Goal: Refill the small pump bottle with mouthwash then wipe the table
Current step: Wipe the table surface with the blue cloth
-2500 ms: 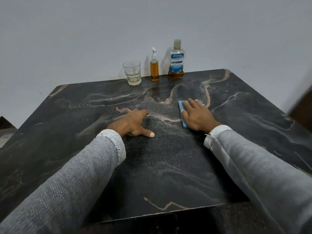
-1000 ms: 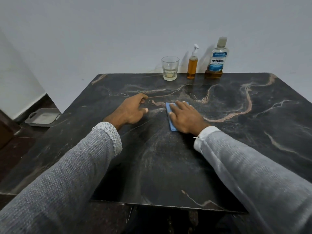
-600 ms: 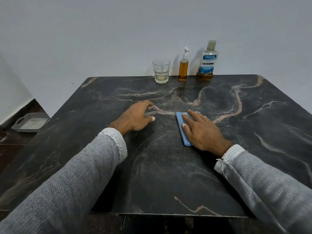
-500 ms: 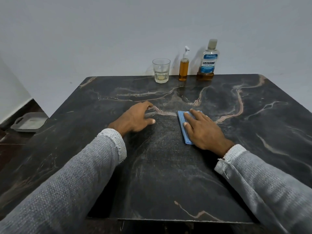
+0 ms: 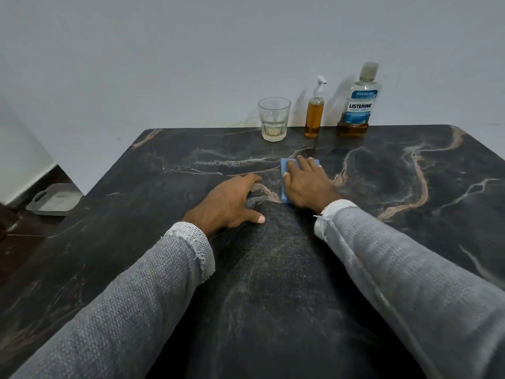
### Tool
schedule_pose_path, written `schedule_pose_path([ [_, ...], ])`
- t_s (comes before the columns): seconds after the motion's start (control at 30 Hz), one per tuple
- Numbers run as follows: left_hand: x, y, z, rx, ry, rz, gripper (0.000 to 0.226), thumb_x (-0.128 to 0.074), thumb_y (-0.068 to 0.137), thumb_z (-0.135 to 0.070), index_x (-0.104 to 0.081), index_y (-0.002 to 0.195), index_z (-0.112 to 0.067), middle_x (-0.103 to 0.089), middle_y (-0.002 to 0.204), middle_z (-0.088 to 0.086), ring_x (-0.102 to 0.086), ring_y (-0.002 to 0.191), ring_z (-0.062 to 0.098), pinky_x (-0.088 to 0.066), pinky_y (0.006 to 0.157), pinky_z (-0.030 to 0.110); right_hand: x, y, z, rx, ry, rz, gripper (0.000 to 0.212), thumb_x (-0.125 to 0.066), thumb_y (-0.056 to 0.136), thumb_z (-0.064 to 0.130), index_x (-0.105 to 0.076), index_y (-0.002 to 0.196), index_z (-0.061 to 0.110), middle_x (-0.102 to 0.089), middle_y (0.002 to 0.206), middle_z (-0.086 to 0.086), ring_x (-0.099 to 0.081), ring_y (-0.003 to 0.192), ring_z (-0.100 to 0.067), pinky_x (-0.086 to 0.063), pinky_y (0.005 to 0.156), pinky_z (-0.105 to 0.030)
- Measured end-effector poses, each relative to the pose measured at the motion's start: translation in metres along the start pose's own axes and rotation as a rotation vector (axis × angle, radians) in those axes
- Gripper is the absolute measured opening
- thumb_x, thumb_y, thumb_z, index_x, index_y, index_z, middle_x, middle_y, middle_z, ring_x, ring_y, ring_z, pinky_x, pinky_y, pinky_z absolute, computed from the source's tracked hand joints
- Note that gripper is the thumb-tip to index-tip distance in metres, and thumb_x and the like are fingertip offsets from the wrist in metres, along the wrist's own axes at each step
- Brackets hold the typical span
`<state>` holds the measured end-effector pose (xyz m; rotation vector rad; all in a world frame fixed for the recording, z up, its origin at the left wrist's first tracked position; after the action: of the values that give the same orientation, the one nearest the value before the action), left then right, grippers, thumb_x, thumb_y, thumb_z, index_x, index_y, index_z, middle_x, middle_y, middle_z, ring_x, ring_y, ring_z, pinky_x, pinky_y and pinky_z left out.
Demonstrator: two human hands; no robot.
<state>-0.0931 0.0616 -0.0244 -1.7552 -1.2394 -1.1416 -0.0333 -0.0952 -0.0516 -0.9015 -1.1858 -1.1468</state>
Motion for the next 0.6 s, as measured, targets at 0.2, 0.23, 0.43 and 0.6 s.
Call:
schedule_pose_path([
  [0.2,0.004,0.001,0.008,0.005,-0.055,-0.088,0.074,-0.078,0.077,-0.019,-0.041,0.140,-0.016,-0.054,0.133,0.009,-0.055,0.116,0.024,-0.045,0.101,0.040,-0.016,-0.036,0.041,0.204,0.010,0.002,0.056,-0.025,0.101,0.039,-0.028,0.146,0.006,-0.022,0.157,-0.019,-0.018,0.145,-0.030,-0.015,0.118,-0.045],
  [0.23,0.005,0.001,0.013,0.021,-0.070,-0.112,0.069,-0.076,0.080,-0.018,-0.041,0.140,-0.016,-0.054,0.132,0.009,-0.057,0.113,0.024,-0.046,0.099,0.040,-0.017,-0.046,0.041,0.217,0.019,0.004,0.059,-0.024,0.101,0.043,-0.025,0.149,0.007,-0.019,0.158,-0.017,-0.016,0.147,-0.029,-0.014,0.119,-0.044],
  [0.43,0.013,0.003,0.038,0.076,-0.078,-0.150,0.061,-0.069,0.086,-0.019,-0.041,0.140,-0.020,-0.051,0.138,0.006,-0.052,0.123,0.025,-0.043,0.104,0.044,-0.018,-0.080,0.029,0.224,-0.018,-0.017,0.073,-0.017,0.098,0.057,-0.015,0.153,0.008,-0.012,0.161,-0.009,-0.010,0.149,-0.021,-0.008,0.119,-0.035],
  [0.6,0.017,0.013,0.053,0.104,-0.085,-0.128,0.062,-0.069,0.087,-0.020,-0.040,0.141,-0.018,-0.051,0.139,0.007,-0.051,0.124,0.025,-0.044,0.104,0.044,-0.024,-0.047,0.036,0.161,0.034,0.012,0.070,-0.020,0.100,0.052,-0.012,0.153,0.007,-0.008,0.162,-0.012,-0.007,0.149,-0.025,-0.008,0.119,-0.040],
])
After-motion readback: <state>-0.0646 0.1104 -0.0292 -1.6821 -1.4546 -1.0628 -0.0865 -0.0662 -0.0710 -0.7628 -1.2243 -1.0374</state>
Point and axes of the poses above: each hand's wrist, its own y-axis towards the middle knuckle, its own x-axis out of the back of the hand, z = x × y, the point moved 5 cm from there along y, towards the middle knuckle
